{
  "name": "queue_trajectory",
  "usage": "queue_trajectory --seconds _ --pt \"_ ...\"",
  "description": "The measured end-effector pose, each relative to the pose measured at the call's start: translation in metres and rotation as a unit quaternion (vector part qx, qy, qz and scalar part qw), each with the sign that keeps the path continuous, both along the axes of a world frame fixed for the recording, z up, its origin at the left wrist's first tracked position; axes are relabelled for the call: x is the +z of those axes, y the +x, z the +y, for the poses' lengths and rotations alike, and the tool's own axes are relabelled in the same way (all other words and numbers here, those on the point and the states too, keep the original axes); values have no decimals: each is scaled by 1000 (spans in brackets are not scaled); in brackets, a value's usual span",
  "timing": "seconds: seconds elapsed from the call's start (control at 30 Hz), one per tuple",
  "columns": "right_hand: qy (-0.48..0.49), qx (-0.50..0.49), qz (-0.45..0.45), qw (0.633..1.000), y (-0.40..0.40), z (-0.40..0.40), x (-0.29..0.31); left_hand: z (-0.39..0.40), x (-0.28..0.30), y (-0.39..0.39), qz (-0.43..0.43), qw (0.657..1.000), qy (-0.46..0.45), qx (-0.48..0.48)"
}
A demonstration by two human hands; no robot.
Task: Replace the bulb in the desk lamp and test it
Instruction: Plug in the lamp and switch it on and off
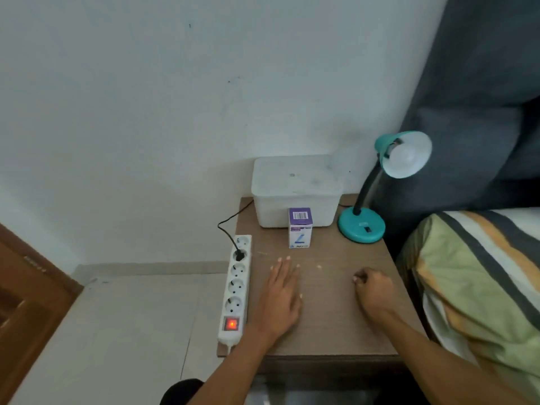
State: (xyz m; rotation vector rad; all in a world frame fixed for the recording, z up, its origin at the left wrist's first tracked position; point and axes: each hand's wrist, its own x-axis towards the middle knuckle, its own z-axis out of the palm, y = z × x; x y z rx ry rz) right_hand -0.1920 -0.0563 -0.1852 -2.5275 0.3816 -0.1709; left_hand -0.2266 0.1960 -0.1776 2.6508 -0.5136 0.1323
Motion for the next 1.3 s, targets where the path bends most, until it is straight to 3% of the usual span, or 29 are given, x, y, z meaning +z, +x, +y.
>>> queue_trajectory --seconds 0.17,0.47,0.83,1.3 --pt "-1 -19 -9 1000 24 -35 3 -66 -7 47 51 996 22 -68" --pt "-74 62 -99 990 97 -85 -14 -165 -17 147 57 994 -19 -88" --pt "-92 92 -141 981 105 -80 -50 -176 -52 168 0 997 -42 -69" --pt "-104 104 -149 978 110 -79 -50 -180 -52 171 34 997 -38 -51"
